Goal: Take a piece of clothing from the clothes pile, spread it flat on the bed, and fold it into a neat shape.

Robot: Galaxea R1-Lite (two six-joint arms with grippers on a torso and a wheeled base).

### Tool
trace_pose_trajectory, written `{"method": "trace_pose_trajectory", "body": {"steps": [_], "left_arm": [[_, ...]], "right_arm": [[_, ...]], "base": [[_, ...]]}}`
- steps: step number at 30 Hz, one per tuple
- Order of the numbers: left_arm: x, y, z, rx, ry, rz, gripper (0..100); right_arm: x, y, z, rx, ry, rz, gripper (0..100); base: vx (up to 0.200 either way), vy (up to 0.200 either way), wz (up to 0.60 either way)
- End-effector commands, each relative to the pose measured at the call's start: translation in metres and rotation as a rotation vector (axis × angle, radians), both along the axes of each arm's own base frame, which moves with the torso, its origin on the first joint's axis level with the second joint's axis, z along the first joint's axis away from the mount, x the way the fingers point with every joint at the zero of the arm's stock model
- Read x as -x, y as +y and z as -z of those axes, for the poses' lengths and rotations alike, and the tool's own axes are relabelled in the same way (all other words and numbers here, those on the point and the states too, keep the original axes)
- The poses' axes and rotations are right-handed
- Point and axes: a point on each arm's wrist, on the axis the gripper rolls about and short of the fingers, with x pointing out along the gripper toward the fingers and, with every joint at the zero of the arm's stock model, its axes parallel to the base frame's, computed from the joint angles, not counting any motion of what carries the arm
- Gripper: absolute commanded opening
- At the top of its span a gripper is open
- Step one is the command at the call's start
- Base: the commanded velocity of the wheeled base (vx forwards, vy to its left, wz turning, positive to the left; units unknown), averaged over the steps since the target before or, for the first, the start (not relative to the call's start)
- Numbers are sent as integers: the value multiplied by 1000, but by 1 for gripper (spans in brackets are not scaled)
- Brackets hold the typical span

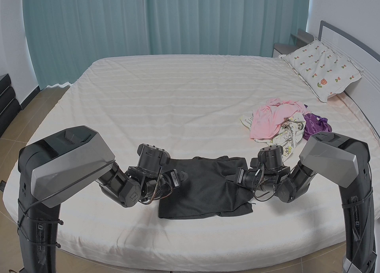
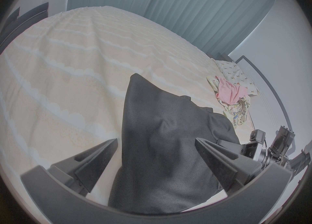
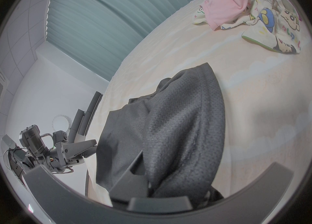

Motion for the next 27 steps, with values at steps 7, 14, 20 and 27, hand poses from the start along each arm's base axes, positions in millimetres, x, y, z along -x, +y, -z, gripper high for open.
{"method": "trace_pose_trajectory", "body": {"steps": [7,14,20,27], "left_arm": [[3,-1,-3,51,-43,35,100],[1,-2,4,53,-54,40,100],[-2,-3,15,41,-39,37,100],[-4,-7,11,58,-52,40,0]], "right_arm": [[-1,-1,-1,-1,-2,2,0],[0,0,0,-2,0,1,0],[0,0,0,-1,-1,-1,0],[-1,1,-1,-4,-6,-4,0]], "base": [[0,0,0],[0,0,0],[0,0,0],[0,0,0]]}}
